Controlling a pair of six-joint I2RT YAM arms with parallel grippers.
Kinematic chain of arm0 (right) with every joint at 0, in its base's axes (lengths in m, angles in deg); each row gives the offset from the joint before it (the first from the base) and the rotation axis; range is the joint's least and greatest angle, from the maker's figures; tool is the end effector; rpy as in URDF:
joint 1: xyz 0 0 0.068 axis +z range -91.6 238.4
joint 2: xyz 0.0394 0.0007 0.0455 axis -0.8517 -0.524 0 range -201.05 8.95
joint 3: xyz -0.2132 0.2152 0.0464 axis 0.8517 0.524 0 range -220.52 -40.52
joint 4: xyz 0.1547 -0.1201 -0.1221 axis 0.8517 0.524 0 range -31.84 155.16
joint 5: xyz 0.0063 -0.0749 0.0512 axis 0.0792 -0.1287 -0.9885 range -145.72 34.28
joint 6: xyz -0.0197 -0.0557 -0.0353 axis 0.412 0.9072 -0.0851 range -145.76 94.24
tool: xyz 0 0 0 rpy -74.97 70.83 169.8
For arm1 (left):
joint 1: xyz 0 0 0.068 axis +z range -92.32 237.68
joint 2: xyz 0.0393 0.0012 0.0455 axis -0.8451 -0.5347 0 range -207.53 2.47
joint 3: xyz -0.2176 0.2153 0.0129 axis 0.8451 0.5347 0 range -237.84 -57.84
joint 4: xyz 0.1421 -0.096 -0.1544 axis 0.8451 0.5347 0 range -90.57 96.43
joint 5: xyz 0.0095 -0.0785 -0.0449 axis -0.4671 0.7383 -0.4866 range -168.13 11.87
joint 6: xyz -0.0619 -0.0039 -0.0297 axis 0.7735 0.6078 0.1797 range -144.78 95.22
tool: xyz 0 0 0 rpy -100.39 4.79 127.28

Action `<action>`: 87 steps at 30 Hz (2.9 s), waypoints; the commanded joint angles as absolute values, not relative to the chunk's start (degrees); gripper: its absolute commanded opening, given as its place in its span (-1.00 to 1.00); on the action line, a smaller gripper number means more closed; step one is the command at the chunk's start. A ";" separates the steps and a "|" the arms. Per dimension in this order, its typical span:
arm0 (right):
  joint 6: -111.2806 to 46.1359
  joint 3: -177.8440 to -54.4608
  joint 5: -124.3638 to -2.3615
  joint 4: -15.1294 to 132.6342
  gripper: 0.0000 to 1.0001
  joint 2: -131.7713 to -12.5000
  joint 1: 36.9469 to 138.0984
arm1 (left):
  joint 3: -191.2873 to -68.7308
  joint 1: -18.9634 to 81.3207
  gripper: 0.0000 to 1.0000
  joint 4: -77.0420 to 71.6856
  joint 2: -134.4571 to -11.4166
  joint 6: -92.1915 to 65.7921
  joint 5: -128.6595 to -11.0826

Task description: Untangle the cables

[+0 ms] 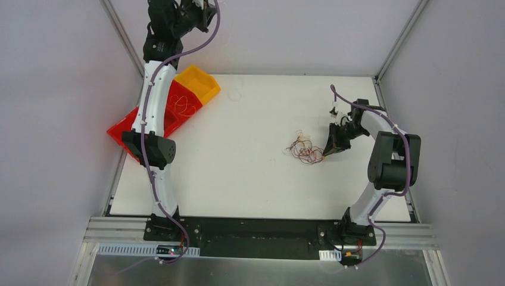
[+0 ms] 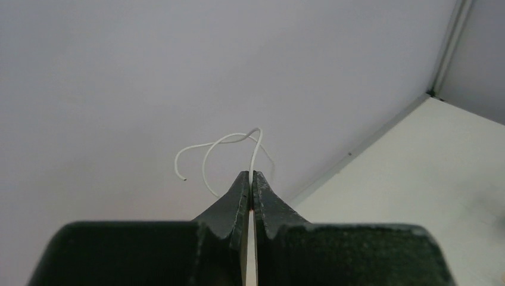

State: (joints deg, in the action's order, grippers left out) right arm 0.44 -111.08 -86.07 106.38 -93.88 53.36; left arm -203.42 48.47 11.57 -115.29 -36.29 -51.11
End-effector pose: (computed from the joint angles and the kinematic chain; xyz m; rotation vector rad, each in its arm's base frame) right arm 0.3190 0.0002 0.2219 -0.5695 2.7089 0.6607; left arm 0.4277 -0.0950 0.5631 0.6246 1.1773 -0.2714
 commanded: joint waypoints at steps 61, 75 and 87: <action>-0.53 -109.93 -87.19 107.38 -1.00 -92.31 53.30 | -161.24 32.59 0.13 33.92 -122.47 -19.17 -59.05; -0.95 -109.35 -87.64 107.39 -1.00 -92.75 53.30 | -162.16 32.01 0.04 33.70 -117.05 -21.68 -65.88; -0.72 -109.85 -87.61 108.30 -1.00 -93.36 53.30 | -160.84 32.01 0.08 37.95 -120.80 -22.81 -66.33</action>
